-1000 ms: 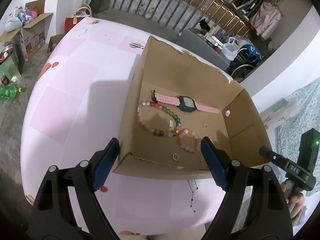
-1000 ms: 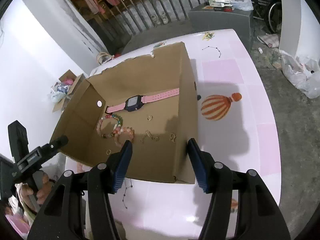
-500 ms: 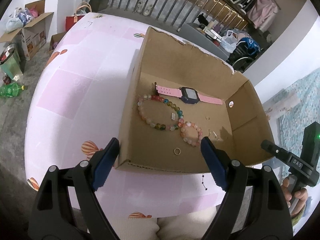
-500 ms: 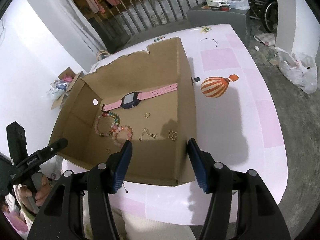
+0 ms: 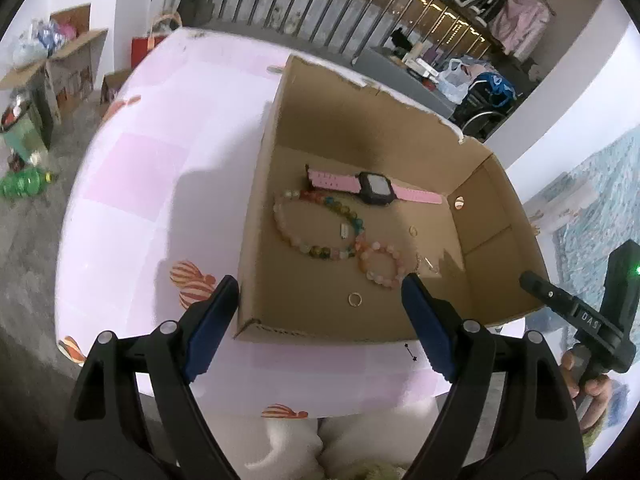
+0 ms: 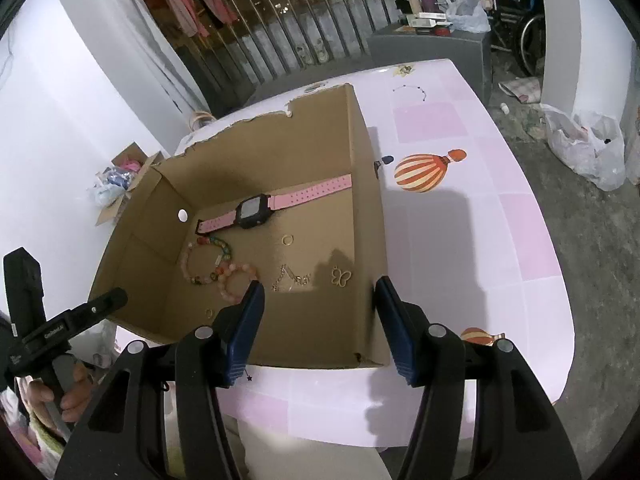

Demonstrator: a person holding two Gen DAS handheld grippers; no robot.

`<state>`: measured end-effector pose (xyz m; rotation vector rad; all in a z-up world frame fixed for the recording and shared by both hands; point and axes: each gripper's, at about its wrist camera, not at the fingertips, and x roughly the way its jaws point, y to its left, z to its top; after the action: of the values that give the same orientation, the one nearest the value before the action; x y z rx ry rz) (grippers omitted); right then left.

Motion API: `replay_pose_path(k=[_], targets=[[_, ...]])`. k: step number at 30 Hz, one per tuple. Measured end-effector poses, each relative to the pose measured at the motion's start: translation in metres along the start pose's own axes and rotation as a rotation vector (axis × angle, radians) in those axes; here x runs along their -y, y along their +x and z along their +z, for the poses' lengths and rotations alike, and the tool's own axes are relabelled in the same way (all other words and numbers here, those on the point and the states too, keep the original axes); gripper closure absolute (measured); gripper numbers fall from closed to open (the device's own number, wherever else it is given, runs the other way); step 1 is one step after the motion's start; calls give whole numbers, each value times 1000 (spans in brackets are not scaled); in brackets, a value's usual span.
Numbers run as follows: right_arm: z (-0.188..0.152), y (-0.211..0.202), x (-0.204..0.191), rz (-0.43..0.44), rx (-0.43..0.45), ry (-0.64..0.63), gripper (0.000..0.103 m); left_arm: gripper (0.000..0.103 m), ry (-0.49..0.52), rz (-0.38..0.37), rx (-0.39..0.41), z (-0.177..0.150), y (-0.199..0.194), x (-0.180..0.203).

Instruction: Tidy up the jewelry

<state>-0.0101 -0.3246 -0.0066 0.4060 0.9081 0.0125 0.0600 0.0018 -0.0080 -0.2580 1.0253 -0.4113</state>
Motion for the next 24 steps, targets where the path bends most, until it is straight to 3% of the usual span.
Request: replay_pose_path(k=[3,6,11,18,24], targets=[[-4,-13,0,-9,45,-2,45,23,55,49,48,-3,-11,7],[-16,-31,-3,-78,106,-27,34,18,102,131,119,-11,-30,11],[-39,-46,-18,-140,132,-71,22,12,149,270,192,-26,-53,12],[-54,-44,-40,-215,122,-135,9,9,125,316,193,-37,-61,11],[-59,-49,-57,-308,162,-186,7,9,116,359,211,-41,-66,11]])
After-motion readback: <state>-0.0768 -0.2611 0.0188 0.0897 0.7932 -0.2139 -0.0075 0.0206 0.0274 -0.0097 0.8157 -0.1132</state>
